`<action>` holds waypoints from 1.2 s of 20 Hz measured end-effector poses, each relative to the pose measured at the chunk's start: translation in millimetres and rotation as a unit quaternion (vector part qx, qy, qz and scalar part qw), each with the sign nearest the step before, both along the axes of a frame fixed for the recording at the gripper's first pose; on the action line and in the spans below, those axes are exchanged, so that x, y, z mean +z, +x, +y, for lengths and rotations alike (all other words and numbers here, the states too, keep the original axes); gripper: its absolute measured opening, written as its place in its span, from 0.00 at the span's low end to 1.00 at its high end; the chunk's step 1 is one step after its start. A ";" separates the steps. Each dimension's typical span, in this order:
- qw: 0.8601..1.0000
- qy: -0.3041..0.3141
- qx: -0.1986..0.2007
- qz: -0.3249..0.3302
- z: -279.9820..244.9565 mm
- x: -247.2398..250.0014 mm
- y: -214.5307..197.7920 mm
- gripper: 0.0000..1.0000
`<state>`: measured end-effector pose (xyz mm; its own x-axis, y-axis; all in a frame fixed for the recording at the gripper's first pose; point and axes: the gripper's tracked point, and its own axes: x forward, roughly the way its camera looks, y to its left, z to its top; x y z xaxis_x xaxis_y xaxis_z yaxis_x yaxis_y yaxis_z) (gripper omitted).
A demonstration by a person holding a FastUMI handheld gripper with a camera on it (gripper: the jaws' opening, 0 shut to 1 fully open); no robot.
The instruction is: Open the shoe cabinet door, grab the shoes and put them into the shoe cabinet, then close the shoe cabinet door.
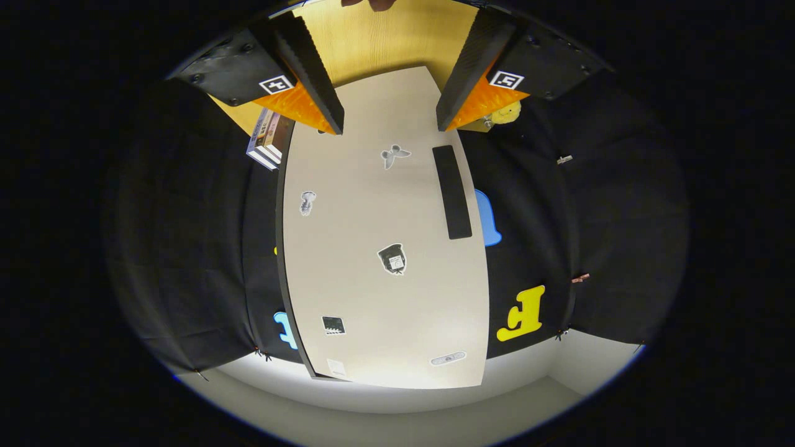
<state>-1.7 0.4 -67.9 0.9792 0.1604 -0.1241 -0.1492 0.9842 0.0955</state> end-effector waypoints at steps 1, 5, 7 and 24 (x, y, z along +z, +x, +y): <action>1.000 0.000 0.000 0.000 0.4 0.5 0.5 0.98; 1.000 0.000 0.001 0.000 -0.7 0.7 -0.6 0.98; 1.000 -0.002 -0.002 0.000 -3.6 0.9 -0.6 0.98; 1.000 0.001 -0.005 -0.001 -8.5 3.8 -6.8 0.98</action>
<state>-8.5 -8.1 -64.1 0.9809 0.1508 -0.1227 -0.1393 0.9854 0.0977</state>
